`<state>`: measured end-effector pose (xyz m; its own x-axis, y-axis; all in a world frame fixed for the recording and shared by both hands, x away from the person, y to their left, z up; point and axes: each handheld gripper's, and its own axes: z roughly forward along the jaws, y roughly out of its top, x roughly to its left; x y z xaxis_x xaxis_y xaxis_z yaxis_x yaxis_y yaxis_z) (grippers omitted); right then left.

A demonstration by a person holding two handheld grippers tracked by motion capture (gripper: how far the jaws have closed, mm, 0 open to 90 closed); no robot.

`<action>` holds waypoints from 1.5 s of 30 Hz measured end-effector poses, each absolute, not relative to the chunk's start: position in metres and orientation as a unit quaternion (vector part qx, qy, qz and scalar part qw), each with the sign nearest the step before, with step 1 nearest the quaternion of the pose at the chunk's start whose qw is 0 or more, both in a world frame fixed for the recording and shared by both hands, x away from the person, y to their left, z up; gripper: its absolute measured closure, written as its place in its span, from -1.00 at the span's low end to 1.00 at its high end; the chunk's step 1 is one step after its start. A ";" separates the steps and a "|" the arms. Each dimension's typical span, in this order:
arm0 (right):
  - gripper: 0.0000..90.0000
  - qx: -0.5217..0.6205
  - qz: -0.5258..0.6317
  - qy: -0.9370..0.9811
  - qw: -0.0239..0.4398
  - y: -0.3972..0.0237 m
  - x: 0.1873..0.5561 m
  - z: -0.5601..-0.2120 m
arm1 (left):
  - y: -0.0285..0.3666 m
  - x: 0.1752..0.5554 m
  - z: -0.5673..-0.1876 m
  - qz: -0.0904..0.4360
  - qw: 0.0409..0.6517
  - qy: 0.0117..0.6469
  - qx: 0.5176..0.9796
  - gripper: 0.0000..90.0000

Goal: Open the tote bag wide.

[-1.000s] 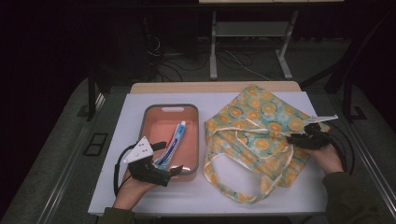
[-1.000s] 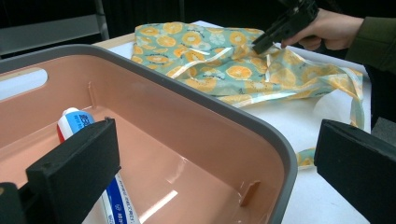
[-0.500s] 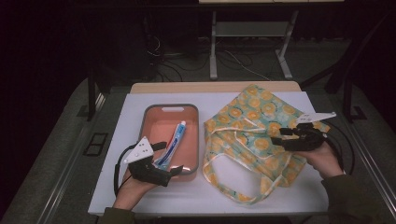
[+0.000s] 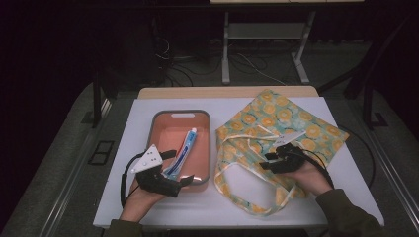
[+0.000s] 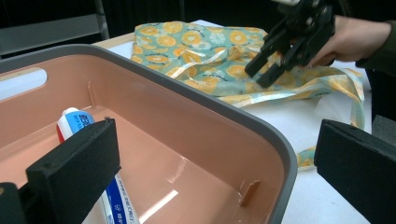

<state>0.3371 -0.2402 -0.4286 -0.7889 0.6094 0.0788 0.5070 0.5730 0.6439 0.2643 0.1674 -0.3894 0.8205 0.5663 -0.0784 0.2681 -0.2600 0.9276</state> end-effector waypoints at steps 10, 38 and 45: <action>0.27 0.297 0.325 0.893 0.095 -0.234 0.334 -0.445 | 0.167 0.264 -0.389 0.136 0.546 0.267 0.782 -1.00; 0.99 0.344 0.463 0.809 0.114 -0.278 0.343 -0.390 | 0.167 0.265 -0.389 0.135 0.544 0.267 0.784 -1.00; 0.99 0.357 0.506 0.775 0.124 -0.290 0.352 -0.369 | 0.166 0.265 -0.387 0.136 0.539 0.270 0.787 -1.00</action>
<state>0.3521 -0.2896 -0.3692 -0.7140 0.6793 0.1696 0.4287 0.2326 0.8730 0.2654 0.1657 -0.3873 0.8174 0.5709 -0.0771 0.2784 -0.2742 0.9205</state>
